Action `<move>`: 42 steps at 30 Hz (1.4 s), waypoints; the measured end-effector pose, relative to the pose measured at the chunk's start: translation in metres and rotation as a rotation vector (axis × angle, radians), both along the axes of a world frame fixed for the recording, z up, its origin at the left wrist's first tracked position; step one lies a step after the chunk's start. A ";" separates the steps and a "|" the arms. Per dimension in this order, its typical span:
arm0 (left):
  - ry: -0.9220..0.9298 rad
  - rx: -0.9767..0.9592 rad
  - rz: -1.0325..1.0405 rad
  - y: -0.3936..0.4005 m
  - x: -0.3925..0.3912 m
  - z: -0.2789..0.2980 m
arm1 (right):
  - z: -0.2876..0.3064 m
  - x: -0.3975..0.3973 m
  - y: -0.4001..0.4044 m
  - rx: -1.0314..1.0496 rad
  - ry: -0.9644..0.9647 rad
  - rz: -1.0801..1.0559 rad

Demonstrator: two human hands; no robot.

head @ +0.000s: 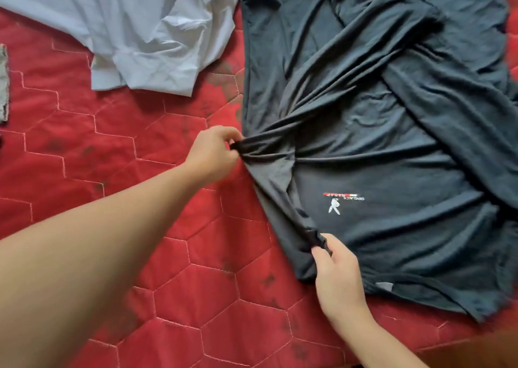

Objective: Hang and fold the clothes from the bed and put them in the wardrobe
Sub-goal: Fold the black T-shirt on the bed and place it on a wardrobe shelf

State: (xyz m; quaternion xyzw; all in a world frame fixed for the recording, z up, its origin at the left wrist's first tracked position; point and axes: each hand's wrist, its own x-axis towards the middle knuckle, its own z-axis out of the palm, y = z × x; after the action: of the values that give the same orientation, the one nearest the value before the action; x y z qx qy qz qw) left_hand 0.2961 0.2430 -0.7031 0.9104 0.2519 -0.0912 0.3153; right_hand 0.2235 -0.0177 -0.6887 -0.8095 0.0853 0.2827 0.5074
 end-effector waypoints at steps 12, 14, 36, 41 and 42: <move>0.121 -0.079 0.107 -0.028 -0.026 -0.012 | 0.000 -0.016 -0.015 -0.340 0.341 0.474; -0.061 -0.030 0.080 -0.042 -0.031 -0.006 | 0.002 -0.020 -0.013 -0.325 0.327 0.599; -0.007 0.191 -0.142 -0.085 -0.007 0.001 | -0.010 0.130 0.045 -0.236 -0.406 0.354; -0.254 -0.229 -0.027 -0.078 -0.020 0.007 | -0.004 0.175 0.043 -0.518 -0.634 0.985; -0.228 -0.321 0.040 -0.074 -0.020 0.006 | -0.004 0.181 0.039 -0.507 -0.687 0.939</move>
State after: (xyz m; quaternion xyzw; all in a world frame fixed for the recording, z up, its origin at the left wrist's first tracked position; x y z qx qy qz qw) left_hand 0.2759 0.1695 -0.6974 0.8478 0.2146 -0.0201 0.4845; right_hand 0.4044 0.0216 -0.6926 -0.9002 -0.3824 0.1702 0.1203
